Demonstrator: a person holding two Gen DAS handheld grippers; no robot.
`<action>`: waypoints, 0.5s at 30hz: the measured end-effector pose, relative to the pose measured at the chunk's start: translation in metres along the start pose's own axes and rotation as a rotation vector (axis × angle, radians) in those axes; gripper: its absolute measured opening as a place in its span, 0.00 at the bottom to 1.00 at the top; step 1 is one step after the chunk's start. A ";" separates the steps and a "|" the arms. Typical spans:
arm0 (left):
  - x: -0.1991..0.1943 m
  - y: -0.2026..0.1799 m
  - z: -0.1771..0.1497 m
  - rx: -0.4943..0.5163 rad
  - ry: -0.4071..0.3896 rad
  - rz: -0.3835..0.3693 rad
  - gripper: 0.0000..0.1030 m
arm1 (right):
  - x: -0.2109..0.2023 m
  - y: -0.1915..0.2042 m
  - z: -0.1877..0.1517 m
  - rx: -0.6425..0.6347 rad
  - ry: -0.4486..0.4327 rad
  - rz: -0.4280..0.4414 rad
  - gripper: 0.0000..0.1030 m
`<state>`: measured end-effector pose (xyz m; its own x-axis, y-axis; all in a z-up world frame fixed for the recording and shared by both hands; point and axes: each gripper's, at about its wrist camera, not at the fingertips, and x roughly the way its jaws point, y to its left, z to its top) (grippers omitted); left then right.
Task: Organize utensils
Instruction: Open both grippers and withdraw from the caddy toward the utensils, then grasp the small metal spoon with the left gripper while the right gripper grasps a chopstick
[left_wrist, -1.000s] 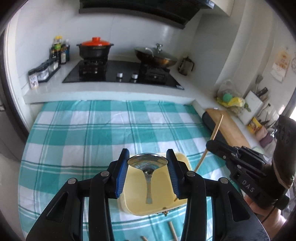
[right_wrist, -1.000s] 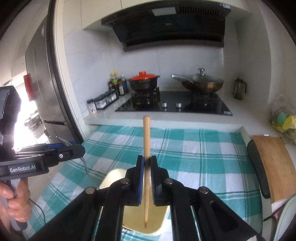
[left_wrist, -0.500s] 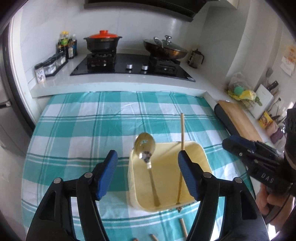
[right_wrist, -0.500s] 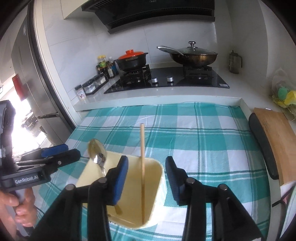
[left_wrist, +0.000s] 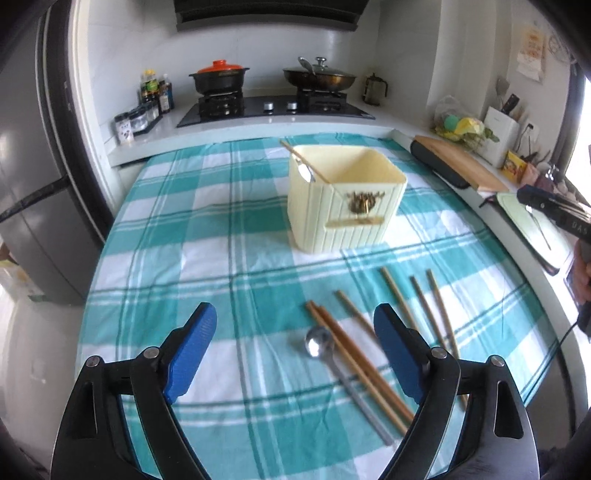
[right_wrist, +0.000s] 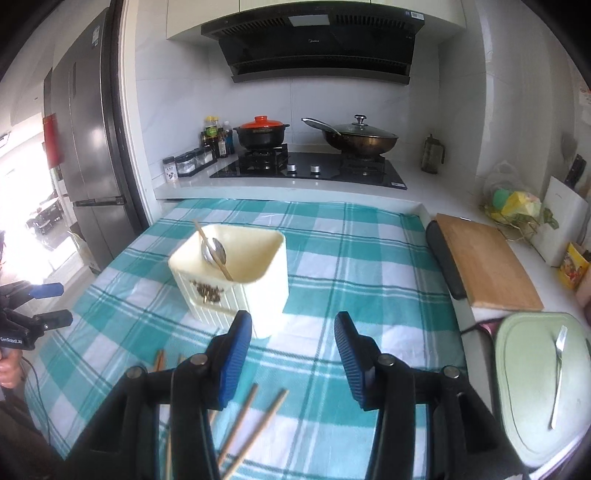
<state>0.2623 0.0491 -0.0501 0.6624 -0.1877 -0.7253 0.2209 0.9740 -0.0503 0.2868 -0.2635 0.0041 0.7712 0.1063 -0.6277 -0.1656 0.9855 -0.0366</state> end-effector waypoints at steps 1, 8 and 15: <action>-0.003 -0.003 -0.016 -0.001 -0.007 0.017 0.86 | -0.009 0.001 -0.012 -0.003 -0.007 -0.016 0.46; -0.003 -0.020 -0.090 -0.112 -0.034 0.038 0.87 | -0.044 0.028 -0.103 -0.002 -0.036 -0.108 0.46; 0.010 -0.032 -0.118 -0.166 -0.038 0.052 0.87 | -0.038 0.060 -0.170 0.015 -0.005 -0.133 0.46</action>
<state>0.1775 0.0306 -0.1368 0.6970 -0.1379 -0.7037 0.0665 0.9895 -0.1280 0.1429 -0.2305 -0.1061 0.7889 -0.0248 -0.6140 -0.0524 0.9928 -0.1074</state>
